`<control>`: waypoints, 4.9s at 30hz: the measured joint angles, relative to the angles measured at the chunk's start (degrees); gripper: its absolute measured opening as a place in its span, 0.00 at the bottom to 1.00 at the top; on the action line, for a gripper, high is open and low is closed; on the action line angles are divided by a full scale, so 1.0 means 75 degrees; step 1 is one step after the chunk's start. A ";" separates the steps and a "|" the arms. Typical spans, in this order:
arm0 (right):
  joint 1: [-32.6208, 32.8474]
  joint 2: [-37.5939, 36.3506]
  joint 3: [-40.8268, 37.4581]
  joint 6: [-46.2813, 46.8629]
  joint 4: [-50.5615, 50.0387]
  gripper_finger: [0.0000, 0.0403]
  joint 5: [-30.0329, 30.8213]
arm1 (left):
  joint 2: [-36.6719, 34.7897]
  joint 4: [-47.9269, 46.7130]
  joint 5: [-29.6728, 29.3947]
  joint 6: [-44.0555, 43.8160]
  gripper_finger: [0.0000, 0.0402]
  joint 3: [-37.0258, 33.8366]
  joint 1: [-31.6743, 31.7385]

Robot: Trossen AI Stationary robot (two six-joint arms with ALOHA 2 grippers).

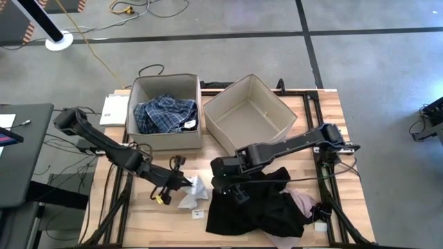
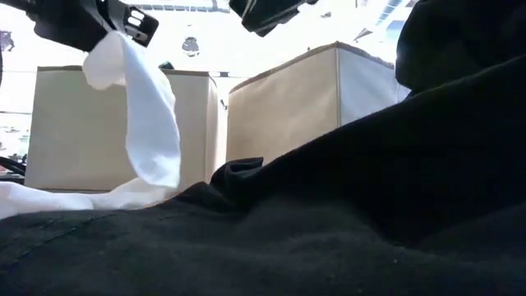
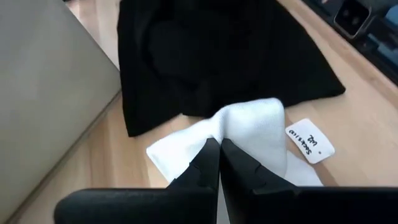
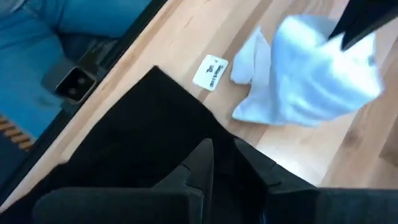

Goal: Sort clothes
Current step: Put the white sock into the right laundry organizer

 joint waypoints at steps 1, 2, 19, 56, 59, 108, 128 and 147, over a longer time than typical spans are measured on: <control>-0.0025 0.0001 -0.0137 0.0075 0.0169 0.19 0.0044 | -0.0072 -0.0004 -0.0004 0.0019 0.00 -0.0001 -0.0004; -0.0042 0.0013 -0.0264 0.0171 0.0318 0.19 0.0146 | -0.0130 -0.0006 -0.0007 0.0019 0.00 -0.0003 -0.0005; -0.0028 0.0009 -0.1059 0.0453 0.3231 0.64 0.0799 | -0.0988 -0.0284 -0.0190 0.0443 0.00 0.0284 -0.0275; -0.0020 0.0011 -0.1057 0.0254 0.5210 0.04 0.0569 | -0.0988 -0.0343 -0.1768 0.3414 0.00 0.1751 -0.0831; -0.0020 0.0009 -0.1054 0.0193 0.5414 0.04 0.0569 | -0.0988 -0.0341 -0.2253 0.3422 0.00 0.1751 -0.0831; -0.1328 -0.3320 0.0960 -0.2012 0.1015 0.00 0.4663 | -0.1276 -0.3404 -0.3900 -0.2175 0.46 0.0214 -0.1219; -0.4551 -0.2740 0.0376 0.0762 -0.3016 0.00 0.3569 | -0.1276 -0.3109 -0.3903 -0.2110 0.46 0.0131 -0.1219; -0.5445 -0.0410 -0.2130 0.0465 -0.3142 0.05 0.0152 | -0.1276 -0.2975 -0.3900 -0.2330 0.46 0.0131 -0.1219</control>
